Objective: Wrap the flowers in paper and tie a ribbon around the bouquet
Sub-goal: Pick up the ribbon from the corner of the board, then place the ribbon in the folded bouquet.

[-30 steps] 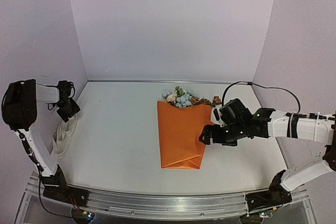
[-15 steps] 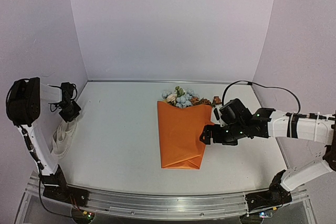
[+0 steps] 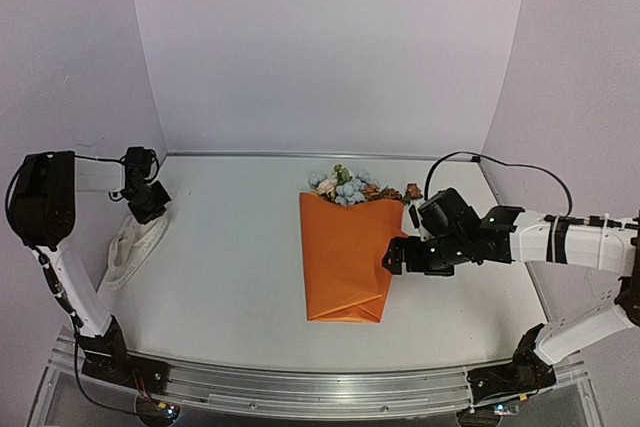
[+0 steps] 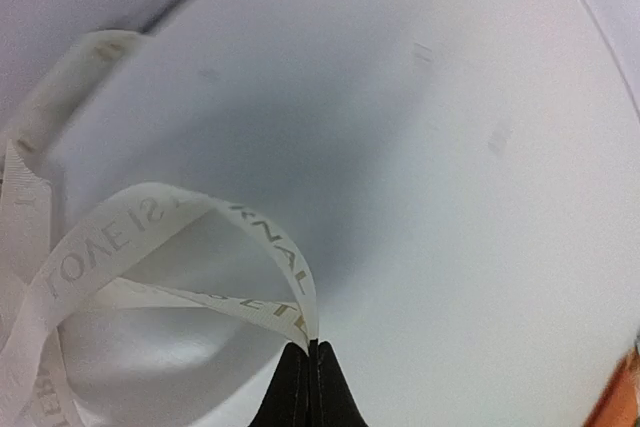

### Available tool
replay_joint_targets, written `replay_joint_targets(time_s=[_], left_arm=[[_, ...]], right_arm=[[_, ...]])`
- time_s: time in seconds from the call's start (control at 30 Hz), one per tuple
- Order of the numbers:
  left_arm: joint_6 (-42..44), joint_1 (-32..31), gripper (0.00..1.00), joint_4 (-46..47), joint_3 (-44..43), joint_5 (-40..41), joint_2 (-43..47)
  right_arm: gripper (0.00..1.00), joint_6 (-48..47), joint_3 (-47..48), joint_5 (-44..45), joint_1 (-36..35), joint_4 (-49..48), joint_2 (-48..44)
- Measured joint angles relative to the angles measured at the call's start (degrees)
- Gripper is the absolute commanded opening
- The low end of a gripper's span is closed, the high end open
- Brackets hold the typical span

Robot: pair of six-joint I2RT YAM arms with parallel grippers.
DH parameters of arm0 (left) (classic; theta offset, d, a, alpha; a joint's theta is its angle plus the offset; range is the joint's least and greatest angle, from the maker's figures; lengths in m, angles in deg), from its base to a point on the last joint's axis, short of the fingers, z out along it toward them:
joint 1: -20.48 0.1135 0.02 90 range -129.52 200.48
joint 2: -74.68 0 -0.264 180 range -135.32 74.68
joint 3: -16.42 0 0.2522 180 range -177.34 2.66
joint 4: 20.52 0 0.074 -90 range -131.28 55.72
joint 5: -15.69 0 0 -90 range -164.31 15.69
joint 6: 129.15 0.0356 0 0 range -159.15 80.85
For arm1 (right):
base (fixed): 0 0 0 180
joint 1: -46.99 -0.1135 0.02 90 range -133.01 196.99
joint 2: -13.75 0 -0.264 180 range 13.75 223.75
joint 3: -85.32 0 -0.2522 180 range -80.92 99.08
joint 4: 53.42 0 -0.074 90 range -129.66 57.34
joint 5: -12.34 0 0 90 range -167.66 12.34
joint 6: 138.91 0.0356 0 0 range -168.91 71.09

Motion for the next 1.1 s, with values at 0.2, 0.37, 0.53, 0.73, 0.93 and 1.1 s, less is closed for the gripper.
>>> replay_joint_targets(time_s=[0.2, 0.37, 0.53, 0.73, 0.93, 1.1], left_arm=[[2.05, -20.17, 0.00, 2.68, 0.13, -8.94, 7.56], [3.91, -35.68, 0.00, 5.52, -0.32, -16.08, 7.59], [7.77, -47.03, 0.22, 7.35, -6.24, -23.35, 1.45], [10.50, -52.53, 0.54, 9.06, -8.94, -27.59, -2.08], [3.64, -46.30, 0.55, 9.22, -3.69, -18.82, 3.63], [-5.22, -33.10, 0.54, 6.18, 0.44, -9.49, 7.80]], right_arm=[[0.98, -0.15, -1.53, 3.58, 0.00, 0.23, -2.69], [0.98, -0.25, -2.17, 8.09, 0.00, 0.49, -5.89], [0.98, 0.12, -4.27, 14.37, 0.17, 1.26, -10.08], [0.98, 0.10, -4.18, 16.86, 0.48, 2.92, -10.54], [0.98, 0.19, 0.32, 14.33, 0.48, 4.52, -6.09], [0.98, 0.06, 2.69, 12.88, 0.05, 4.71, -2.73]])
